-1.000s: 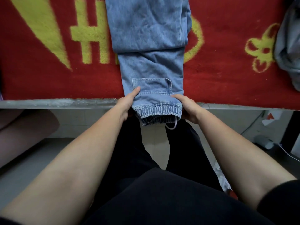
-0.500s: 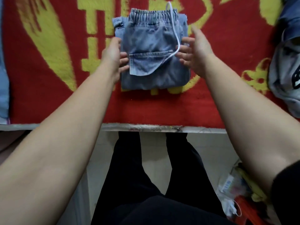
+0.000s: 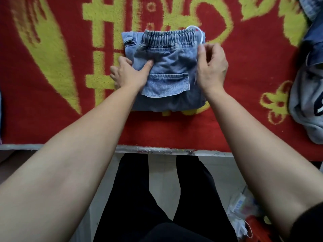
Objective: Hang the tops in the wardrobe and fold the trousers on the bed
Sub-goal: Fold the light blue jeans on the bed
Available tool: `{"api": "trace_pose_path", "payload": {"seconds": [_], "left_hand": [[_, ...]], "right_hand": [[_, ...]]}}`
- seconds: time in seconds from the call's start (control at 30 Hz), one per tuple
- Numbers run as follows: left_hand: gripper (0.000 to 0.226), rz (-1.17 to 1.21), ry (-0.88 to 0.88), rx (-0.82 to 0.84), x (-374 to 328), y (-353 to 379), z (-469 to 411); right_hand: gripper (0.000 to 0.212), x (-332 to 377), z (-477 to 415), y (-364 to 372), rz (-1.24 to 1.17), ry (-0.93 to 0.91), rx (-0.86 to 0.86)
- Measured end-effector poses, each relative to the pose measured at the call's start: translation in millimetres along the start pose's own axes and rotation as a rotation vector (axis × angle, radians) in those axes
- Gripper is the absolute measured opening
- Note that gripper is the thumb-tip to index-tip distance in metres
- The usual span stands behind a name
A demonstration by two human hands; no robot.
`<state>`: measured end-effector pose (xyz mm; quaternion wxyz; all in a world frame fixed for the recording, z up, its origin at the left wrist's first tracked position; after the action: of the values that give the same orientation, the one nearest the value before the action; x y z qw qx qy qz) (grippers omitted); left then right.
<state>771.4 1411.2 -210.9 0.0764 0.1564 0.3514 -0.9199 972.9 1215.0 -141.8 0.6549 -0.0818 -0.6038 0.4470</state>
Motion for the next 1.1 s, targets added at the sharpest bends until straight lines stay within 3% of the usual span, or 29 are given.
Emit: {"api": "trace_pose_path", "payload": {"seconds": [0.1, 0.17, 0.23, 0.27, 0.33, 0.4, 0.5, 0.7, 0.83, 0.97, 1.03, 1.1], "left_hand": [[0.083, 0.057, -0.034, 0.017, 7, 4, -10], [0.096, 0.062, -0.066, 0.025, 12, 5, -13], [0.120, 0.064, -0.123, 0.048, 17, 6, -13], [0.128, 0.077, -0.138, 0.062, 19, 6, -13], [0.139, 0.110, -0.152, 0.082, 20, 6, -14], [0.146, 0.117, -0.160, 0.085, 20, 7, -16], [0.142, 0.099, -0.164, 0.069, 20, 9, -19], [0.126, 0.109, -0.119, 0.037, 20, 15, -15], [0.108, 0.061, 0.168, -0.084, 22, 14, 12], [0.095, -0.401, 0.698, -0.224, 5, 31, 70], [0.089, -0.588, 0.948, -0.202, 2, 53, 96], [0.096, -0.740, 1.033, -0.112, 7, 69, 99]], "right_hand": [[0.012, 39, 7, -6, -0.145, -0.216, -0.062], [0.016, 43, 15, 18, -0.041, -0.279, 0.149], [0.022, 14, 25, 55, 0.222, -0.137, 0.481], [0.027, -8, 28, 59, 0.353, -0.041, 0.535], [0.045, -43, 23, 40, 0.458, 0.150, 0.397], [0.082, -64, 19, 22, 0.406, 0.317, 0.233], [0.122, -84, 10, 32, 0.322, 0.442, 0.274], [0.134, -88, -5, 47, 0.399, 0.327, 0.441], [0.124, -74, 10, 46, 0.493, 0.152, 0.355], [0.091, -47, 51, 42, 0.607, -0.096, 0.098], [0.081, -38, 77, 49, 0.574, -0.267, 0.105], [0.088, -37, 97, 65, 0.613, -0.391, 0.238]]}}
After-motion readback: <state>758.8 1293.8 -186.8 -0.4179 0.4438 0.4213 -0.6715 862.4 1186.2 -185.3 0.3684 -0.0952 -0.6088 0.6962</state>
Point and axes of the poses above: each hand's wrist, its own z-axis away from the middle knuckle, its own y-axis out of the palm, x = y × z, the point moved 9 cm from there along -z, towards the middle knuckle, and after that the axes turned 10 degrees about x, right-handed, at the moved point
